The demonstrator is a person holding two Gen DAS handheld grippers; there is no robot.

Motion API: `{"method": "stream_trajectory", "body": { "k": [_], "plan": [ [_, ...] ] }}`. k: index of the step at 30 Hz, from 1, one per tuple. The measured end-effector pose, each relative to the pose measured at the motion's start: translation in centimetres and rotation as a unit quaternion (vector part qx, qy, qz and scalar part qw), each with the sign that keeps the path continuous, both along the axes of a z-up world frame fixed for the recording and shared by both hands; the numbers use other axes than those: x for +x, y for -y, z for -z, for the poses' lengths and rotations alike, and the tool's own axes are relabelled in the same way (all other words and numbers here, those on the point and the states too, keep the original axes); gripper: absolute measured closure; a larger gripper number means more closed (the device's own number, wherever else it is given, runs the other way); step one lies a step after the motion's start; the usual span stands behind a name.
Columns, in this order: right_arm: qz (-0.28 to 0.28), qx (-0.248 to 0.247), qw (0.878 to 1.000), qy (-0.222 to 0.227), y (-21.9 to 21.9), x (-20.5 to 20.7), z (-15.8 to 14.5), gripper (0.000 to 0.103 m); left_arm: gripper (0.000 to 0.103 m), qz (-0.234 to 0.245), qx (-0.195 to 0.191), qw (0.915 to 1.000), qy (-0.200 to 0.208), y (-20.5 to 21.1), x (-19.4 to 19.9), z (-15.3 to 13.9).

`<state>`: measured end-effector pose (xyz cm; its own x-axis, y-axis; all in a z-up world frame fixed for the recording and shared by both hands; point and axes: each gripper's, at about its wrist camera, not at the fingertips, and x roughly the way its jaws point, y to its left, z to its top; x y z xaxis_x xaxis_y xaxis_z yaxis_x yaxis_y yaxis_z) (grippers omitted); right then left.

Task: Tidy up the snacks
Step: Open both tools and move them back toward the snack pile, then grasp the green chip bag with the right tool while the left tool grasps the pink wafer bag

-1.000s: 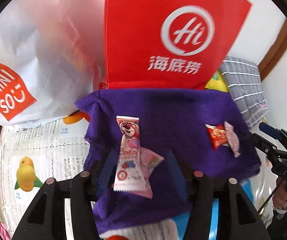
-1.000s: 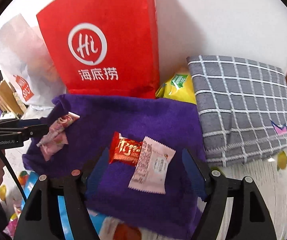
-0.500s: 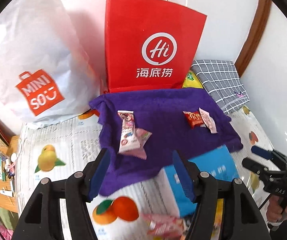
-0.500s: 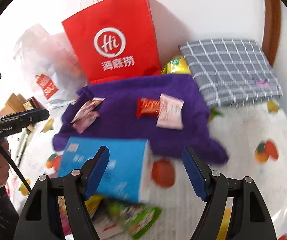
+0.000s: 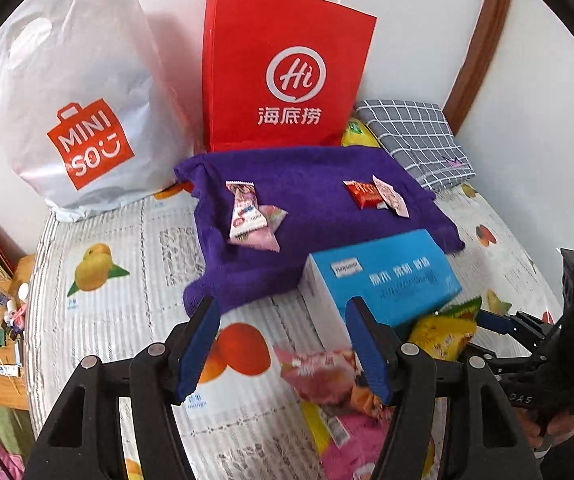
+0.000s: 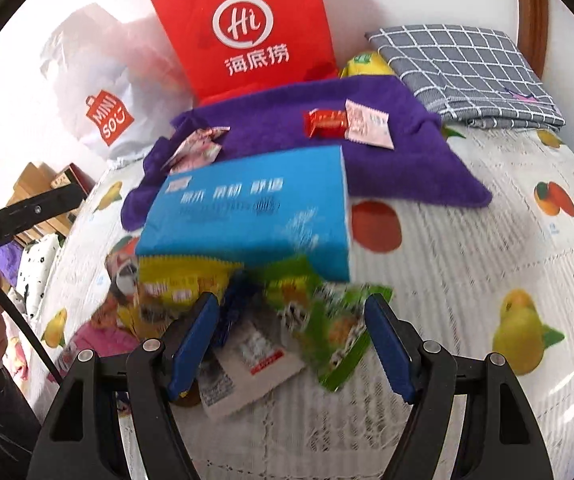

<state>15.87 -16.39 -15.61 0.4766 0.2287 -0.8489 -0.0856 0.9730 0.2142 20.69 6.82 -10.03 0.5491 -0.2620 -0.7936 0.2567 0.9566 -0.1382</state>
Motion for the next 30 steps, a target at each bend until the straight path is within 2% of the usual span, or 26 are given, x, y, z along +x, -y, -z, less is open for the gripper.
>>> {"method": "stream_trajectory", "body": {
  "k": [10, 12, 17, 18, 24, 30],
  "plan": [
    [-0.005, -0.062, 0.998, 0.014, -2.5, 0.2, 1.1, 0.022, 0.040, 0.012, -0.003, 0.9998, -0.016, -0.6, -1.4, 1.6],
    [-0.003, -0.066, 0.998, 0.017, -2.6, 0.3, 1.4, 0.019, 0.040, 0.012, -0.004, 0.9997, -0.020, -0.7, -1.5, 1.9],
    [0.010, -0.059, 0.998, 0.027, -2.4, 0.4, 1.8, 0.019, 0.040, 0.016, -0.001, 0.9995, -0.026, -0.7, -1.8, 2.5],
    [0.011, -0.060, 0.998, 0.029, -2.4, 0.4, 1.8, 0.020, 0.040, 0.018, -0.002, 0.9995, -0.027, -0.8, -1.8, 2.6],
    [0.011, -0.072, 0.996, 0.040, -1.8, -0.3, 1.6, 0.051, 0.040, 0.015, -0.005, 0.9994, -0.032, -1.1, -1.6, 2.9],
    [0.000, -0.070, 0.996, 0.050, -1.5, -0.9, 1.4, 0.058, 0.040, 0.014, -0.007, 0.9993, -0.035, -1.2, -1.5, 3.0]
  ]
}}
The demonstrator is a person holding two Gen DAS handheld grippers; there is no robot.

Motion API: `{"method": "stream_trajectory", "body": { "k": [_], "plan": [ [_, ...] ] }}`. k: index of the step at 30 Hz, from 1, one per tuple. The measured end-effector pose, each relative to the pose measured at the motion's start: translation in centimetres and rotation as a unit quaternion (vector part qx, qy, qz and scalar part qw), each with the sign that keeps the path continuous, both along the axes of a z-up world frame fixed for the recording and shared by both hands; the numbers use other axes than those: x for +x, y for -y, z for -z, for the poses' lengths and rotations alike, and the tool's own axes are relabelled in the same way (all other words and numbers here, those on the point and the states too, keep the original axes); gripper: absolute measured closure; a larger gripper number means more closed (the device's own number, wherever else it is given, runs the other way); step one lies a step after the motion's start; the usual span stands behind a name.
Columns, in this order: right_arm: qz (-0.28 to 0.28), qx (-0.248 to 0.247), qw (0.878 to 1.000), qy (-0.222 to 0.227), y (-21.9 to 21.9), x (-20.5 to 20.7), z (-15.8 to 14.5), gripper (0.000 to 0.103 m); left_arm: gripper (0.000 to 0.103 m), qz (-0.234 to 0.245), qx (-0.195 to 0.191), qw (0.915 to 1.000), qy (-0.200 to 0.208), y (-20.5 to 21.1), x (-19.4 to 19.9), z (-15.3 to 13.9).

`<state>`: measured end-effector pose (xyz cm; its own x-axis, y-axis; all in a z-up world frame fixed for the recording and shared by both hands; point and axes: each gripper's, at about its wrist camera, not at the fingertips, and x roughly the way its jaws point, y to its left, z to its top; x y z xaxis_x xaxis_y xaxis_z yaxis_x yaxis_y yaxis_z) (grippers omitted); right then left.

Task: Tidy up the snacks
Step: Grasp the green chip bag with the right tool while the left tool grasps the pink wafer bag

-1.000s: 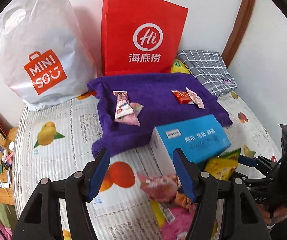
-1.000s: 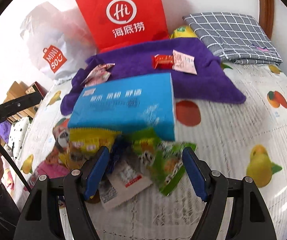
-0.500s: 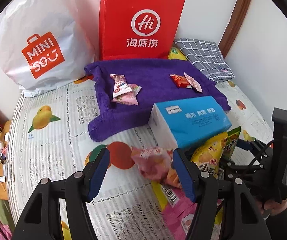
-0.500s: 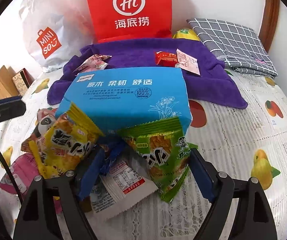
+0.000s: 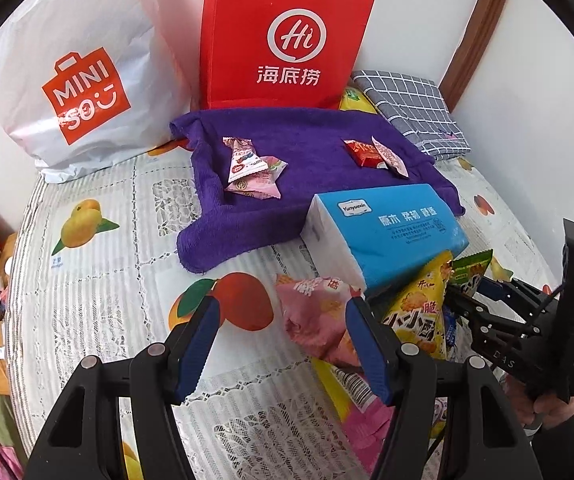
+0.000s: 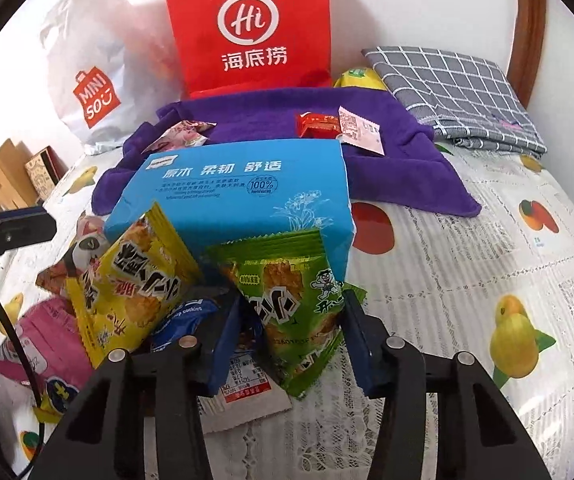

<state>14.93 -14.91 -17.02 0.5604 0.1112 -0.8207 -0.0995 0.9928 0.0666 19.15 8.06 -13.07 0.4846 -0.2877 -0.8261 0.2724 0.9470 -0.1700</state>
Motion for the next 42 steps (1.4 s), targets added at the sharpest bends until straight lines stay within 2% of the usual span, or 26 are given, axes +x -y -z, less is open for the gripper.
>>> {"method": "stream_trajectory", "body": {
  "k": [16, 27, 35, 38, 42],
  "plan": [
    [0.014, 0.033, 0.999, 0.008, 2.2, -1.4, -1.0, 0.060, 0.040, 0.002, -0.002, 1.0000, -0.007, 0.3, -0.2, 0.2],
    [0.018, 0.045, 0.999, 0.024, 3.4, -3.1, -2.0, 0.060, 0.040, -0.019, -0.001, 0.9997, -0.014, -0.4, -2.5, 0.2],
    [0.024, 0.044, 0.998, 0.025, 5.1, -4.7, -2.3, 0.060, 0.040, -0.041, -0.022, 0.9985, -0.027, -1.3, -4.7, 0.3],
    [0.028, 0.048, 0.998, 0.021, 6.0, -5.1, -2.2, 0.060, 0.040, -0.037, -0.043, 0.9980, -0.029, -0.7, -5.5, 0.0],
    [0.025, 0.050, 0.998, 0.013, 6.7, -5.5, -1.8, 0.060, 0.040, -0.032, -0.051, 0.9979, -0.025, 0.5, -5.7, -0.5]
  ]
}}
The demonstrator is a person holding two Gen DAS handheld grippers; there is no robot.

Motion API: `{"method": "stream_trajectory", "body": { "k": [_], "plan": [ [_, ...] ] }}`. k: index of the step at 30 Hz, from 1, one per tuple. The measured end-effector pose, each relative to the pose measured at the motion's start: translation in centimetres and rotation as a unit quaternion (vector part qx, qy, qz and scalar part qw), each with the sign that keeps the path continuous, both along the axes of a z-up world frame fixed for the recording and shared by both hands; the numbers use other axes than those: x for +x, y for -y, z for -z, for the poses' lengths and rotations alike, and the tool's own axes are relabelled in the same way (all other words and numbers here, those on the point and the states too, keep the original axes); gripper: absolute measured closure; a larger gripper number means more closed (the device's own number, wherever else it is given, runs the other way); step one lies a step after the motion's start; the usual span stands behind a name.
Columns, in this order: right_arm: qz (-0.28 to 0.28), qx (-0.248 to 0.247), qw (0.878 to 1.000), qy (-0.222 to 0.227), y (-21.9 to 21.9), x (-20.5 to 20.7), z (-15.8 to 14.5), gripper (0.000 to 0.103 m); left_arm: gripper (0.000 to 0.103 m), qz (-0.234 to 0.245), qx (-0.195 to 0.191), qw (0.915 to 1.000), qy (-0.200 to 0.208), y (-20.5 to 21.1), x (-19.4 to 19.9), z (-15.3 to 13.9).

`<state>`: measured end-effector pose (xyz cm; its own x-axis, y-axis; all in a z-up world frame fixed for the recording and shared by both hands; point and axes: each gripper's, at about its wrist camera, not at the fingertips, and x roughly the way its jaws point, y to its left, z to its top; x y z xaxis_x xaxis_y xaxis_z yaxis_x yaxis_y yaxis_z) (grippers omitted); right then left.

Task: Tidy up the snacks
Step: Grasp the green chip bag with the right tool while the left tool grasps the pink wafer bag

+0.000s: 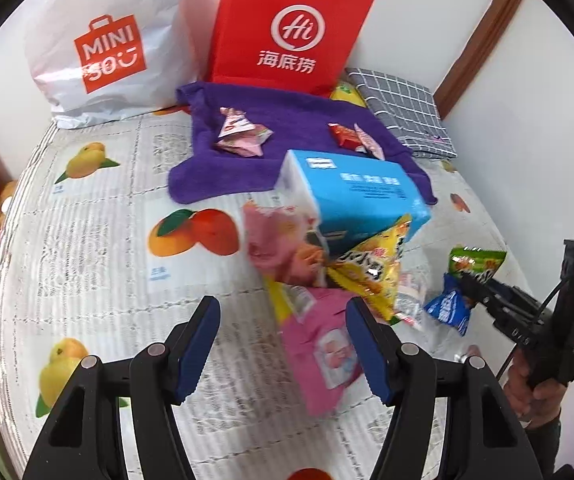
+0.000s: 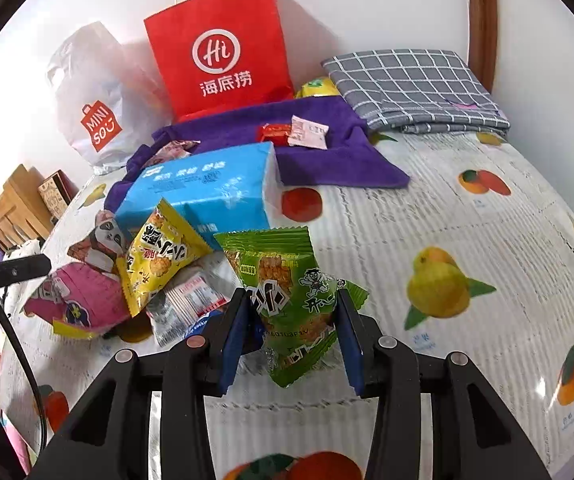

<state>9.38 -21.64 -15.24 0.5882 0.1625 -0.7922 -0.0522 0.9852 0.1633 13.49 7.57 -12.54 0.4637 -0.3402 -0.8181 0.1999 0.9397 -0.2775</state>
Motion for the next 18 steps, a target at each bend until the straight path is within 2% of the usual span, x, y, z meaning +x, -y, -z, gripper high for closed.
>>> {"method": "stream_trajectory", "body": {
  "k": [4, 10, 12, 15, 18],
  "plan": [
    [-0.015, -0.006, 1.000, -0.017, -0.2, 0.2, 0.7, 0.060, 0.040, -0.006, 0.015, 0.9998, 0.007, 1.3, 1.0, -0.2],
    [-0.033, -0.022, 0.999, -0.026, -0.6, 1.0, 1.2, 0.056, 0.040, -0.013, 0.033, 0.9993, -0.011, 2.8, 3.5, 1.3],
    [-0.037, -0.023, 0.999, -0.025, -0.5, 1.1, 1.1, 0.054, 0.040, -0.015, 0.036, 0.9991, -0.018, 3.0, 4.4, 1.9],
    [-0.036, -0.020, 0.999, -0.027, 0.2, 1.3, 1.1, 0.040, 0.040, -0.017, 0.033, 0.9990, -0.025, 3.3, 5.4, 2.7],
    [-0.028, -0.011, 0.999, -0.028, 0.9, 1.7, 1.2, 0.039, 0.043, -0.016, 0.028, 0.9988, -0.038, 3.5, 6.2, 3.4]
  ]
}}
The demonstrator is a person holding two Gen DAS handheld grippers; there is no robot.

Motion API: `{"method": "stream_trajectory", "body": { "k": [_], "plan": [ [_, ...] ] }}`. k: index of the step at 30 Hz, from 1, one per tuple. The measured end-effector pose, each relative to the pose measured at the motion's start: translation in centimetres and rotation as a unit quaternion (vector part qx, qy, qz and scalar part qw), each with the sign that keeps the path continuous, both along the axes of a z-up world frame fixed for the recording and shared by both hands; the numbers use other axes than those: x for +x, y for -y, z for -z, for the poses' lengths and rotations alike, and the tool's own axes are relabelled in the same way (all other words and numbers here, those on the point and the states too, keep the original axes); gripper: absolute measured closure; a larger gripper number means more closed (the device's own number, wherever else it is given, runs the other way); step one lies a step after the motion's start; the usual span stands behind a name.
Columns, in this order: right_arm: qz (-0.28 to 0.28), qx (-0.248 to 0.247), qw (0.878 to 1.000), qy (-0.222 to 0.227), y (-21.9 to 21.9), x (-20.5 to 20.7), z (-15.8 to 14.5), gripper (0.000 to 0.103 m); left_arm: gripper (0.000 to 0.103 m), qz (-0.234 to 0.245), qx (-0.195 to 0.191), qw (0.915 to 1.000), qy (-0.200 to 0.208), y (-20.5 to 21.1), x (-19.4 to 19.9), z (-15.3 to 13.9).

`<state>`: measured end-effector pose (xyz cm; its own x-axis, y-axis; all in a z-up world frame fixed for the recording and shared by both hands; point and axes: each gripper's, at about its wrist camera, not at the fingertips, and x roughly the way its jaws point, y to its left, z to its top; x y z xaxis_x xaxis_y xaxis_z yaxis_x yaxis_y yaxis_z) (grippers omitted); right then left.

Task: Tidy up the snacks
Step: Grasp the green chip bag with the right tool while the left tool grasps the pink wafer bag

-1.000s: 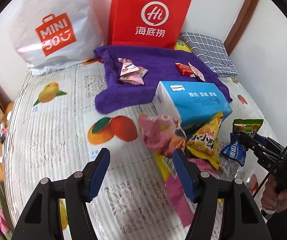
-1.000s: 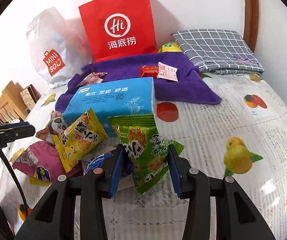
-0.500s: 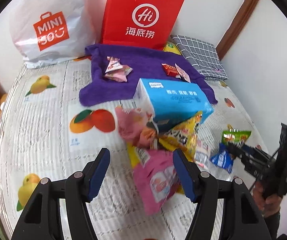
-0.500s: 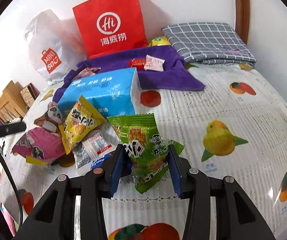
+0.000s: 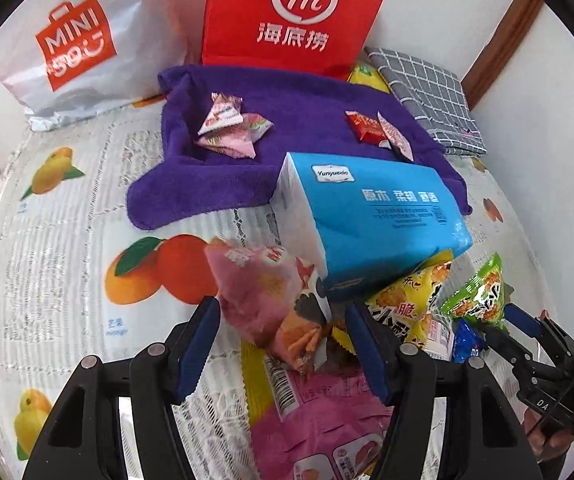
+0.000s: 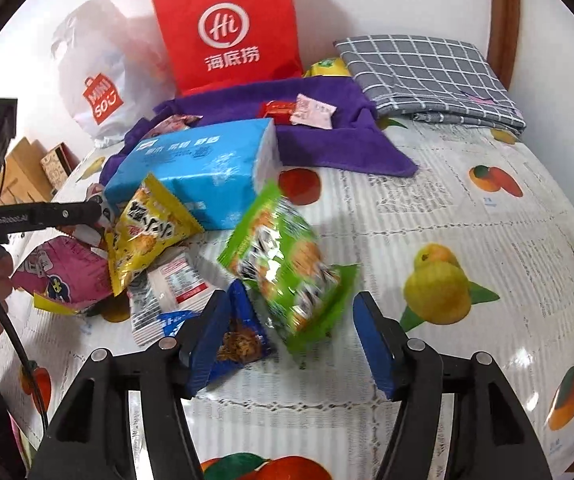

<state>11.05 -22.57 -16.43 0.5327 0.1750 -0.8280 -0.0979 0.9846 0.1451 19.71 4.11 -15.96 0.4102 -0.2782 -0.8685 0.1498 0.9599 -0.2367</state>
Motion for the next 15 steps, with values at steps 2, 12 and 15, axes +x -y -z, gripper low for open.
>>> {"method": "stream_trajectory", "body": {
  "k": [2, 12, 15],
  "plan": [
    [0.003, 0.008, 1.000, -0.001, 0.2, 0.5, 0.1, 0.039, 0.053, -0.001, -0.006, 1.0000, -0.007, -0.1, 0.2, 0.3],
    [-0.025, 0.000, 1.000, -0.007, -1.1, 3.1, 0.9, 0.050, 0.065, -0.017, -0.002, 0.9998, 0.012, -1.9, -0.9, -0.8],
    [-0.019, 0.020, 1.000, 0.004, -0.4, 2.8, -0.1, 0.053, 0.065, -0.027, -0.004, 0.9994, 0.022, -2.6, -1.4, -1.7]
  ]
}}
